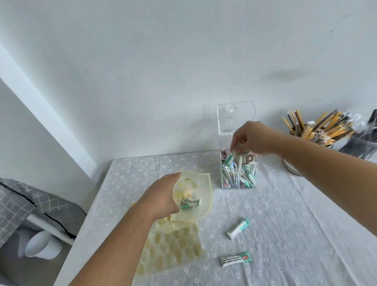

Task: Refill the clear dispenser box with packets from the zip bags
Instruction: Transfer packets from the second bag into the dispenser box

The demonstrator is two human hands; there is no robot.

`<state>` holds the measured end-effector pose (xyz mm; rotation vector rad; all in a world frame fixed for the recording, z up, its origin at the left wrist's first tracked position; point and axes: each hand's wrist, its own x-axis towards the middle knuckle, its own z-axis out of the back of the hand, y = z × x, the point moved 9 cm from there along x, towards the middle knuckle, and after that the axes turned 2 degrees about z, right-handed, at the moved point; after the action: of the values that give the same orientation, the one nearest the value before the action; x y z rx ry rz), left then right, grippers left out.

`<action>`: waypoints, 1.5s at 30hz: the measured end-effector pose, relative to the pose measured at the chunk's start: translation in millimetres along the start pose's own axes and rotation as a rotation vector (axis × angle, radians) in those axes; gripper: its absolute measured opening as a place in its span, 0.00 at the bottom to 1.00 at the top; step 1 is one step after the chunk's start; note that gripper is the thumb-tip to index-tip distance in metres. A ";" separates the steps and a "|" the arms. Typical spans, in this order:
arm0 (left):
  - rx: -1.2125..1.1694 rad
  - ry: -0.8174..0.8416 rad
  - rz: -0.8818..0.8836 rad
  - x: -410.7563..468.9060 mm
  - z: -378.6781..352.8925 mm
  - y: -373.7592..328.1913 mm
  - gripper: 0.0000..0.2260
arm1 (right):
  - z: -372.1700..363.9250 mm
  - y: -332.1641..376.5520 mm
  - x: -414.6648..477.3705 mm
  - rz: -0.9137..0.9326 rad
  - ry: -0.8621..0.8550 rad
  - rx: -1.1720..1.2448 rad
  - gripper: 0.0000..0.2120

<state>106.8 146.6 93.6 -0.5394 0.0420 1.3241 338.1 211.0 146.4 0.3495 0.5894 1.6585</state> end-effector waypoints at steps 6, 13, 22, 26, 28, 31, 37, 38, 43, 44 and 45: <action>-0.003 -0.005 0.007 0.6 -3.2 3.5 0.39 | 0.1 -43.7 19.6 -0.090 -0.069 -0.192 0.08; -0.015 -0.025 0.005 1.8 -3.9 10.4 0.39 | -28.9 -72.3 34.3 -0.121 0.052 -0.344 0.12; -0.033 -0.012 0.019 9.6 -4.1 13.5 0.39 | -62.2 -81.6 48.2 -0.038 0.103 -0.432 0.17; -0.043 -0.016 0.027 11.1 -4.1 13.9 0.39 | -68.0 -88.0 47.4 -0.054 0.110 -0.432 0.15; -0.040 -0.017 0.028 10.8 -4.9 14.5 0.39 | -69.8 -89.5 47.3 -0.066 0.104 -0.444 0.14; -0.047 -0.014 0.033 9.7 -6.6 15.7 0.39 | -72.6 -86.6 47.4 -0.073 0.099 -0.429 0.15; -0.040 -0.019 0.038 8.8 -6.3 12.9 0.39 | -50.7 -83.0 39.3 -0.057 0.008 -0.286 0.10; -0.039 -0.019 0.038 8.6 -6.2 12.4 0.39 | -43.8 -80.2 36.9 -0.041 -0.016 -0.249 0.10; -0.048 -0.027 0.033 4.8 -1.8 9.9 0.38 | -17.4 -45.7 17.4 0.033 -0.146 -0.018 0.09; -0.050 -0.029 0.035 3.2 -0.9 10.0 0.38 | -15.9 -34.3 13.1 0.051 -0.160 0.029 0.09; -0.052 -0.031 0.038 1.9 -0.1 9.8 0.38 | -15.9 -21.2 8.0 0.076 -0.167 0.072 0.09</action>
<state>98.3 149.6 89.5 -0.5648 -0.0080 1.3737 345.5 217.8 120.6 0.5630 0.5165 1.6641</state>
